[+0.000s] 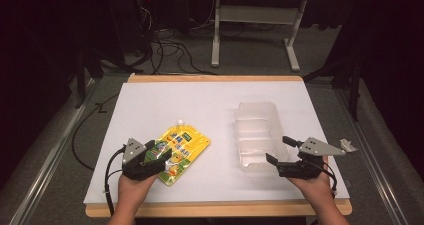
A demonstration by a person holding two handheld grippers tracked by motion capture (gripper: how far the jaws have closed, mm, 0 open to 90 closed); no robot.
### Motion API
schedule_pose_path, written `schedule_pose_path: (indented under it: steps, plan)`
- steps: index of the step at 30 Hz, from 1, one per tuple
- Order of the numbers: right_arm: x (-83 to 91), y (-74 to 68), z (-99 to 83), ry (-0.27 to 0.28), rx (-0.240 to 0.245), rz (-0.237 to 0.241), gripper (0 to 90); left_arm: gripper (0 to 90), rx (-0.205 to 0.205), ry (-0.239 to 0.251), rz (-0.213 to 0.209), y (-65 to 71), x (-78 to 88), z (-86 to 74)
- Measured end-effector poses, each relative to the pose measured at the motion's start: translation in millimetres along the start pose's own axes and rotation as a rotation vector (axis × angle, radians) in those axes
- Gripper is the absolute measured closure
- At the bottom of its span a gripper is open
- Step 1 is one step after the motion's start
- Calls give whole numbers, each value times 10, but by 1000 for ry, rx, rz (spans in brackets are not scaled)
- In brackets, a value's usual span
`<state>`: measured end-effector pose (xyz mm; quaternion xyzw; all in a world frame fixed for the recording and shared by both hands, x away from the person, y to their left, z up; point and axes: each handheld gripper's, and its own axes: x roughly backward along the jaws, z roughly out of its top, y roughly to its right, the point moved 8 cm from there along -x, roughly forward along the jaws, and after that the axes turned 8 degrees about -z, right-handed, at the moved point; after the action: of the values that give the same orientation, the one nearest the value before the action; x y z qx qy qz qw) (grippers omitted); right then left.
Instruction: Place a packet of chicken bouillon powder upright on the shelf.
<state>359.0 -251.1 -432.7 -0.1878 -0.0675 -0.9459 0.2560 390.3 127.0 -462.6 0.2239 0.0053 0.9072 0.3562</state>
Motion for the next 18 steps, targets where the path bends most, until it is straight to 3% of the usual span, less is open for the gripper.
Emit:
schedule_pose_path:
  steps: [2, 10, 14, 18]
  plan:
    - [13, 54, 1, 8, -36, 4, 152, 298, 3, 3, 6, -10, 6, 8]
    - [15, 129, -46, -2, -38, -10, 169, 358, 46, -11, 42, -202, 24, -46]
    - [0, 106, -68, -13, -38, -7, 179, 566, 61, -10, 62, -326, 36, -66]
    - [-29, 88, -96, -24, -22, -5, 195, 774, 86, -10, 120, -547, 51, -108]
